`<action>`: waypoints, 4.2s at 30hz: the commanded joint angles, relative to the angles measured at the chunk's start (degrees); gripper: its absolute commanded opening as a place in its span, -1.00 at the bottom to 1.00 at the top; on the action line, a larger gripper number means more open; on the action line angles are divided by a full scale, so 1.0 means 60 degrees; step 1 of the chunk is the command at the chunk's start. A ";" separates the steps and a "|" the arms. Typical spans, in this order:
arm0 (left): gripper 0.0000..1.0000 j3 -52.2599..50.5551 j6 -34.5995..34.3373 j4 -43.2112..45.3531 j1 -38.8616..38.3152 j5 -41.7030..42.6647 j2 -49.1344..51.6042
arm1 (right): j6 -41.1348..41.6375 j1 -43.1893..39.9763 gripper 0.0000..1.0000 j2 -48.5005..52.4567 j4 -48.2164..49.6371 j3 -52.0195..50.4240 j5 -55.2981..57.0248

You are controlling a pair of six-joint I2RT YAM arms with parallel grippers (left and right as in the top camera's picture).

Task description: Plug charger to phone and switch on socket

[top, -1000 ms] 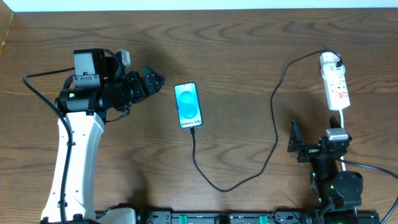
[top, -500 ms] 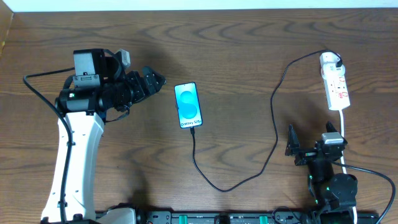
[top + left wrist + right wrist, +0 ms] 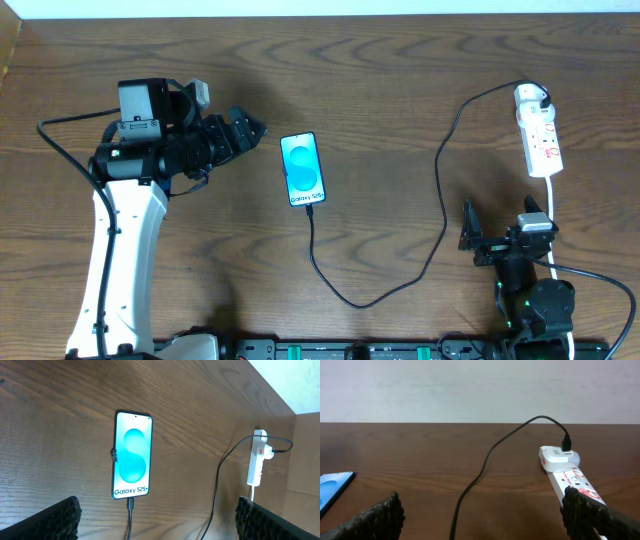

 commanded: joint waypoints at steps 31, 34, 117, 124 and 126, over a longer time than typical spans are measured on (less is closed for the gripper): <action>0.96 -0.0481 0.0663 0.0736 -0.0426 -0.3493 -0.1486 | -0.0040 0.0015 0.98 -0.0087 -0.0015 -0.0040 0.0073; 0.96 -0.1038 0.2029 0.1479 -0.0506 -0.3526 -0.2444 | -0.0044 0.0015 0.99 -0.0087 -0.0015 -0.0040 0.0073; 0.96 -1.1606 0.4707 0.6677 -0.0532 -0.4379 -1.3103 | -0.0044 0.0015 0.99 -0.0087 -0.0015 -0.0040 0.0073; 0.96 -1.1606 0.4707 0.6681 -0.0532 -0.4379 -1.3103 | -0.0044 0.0015 0.98 -0.0087 -0.0015 -0.0040 0.0073; 0.96 -1.1606 0.4707 0.6681 -0.0532 -0.4379 -1.3103 | -0.0044 0.0015 0.99 -0.0087 -0.0015 -0.0040 0.0073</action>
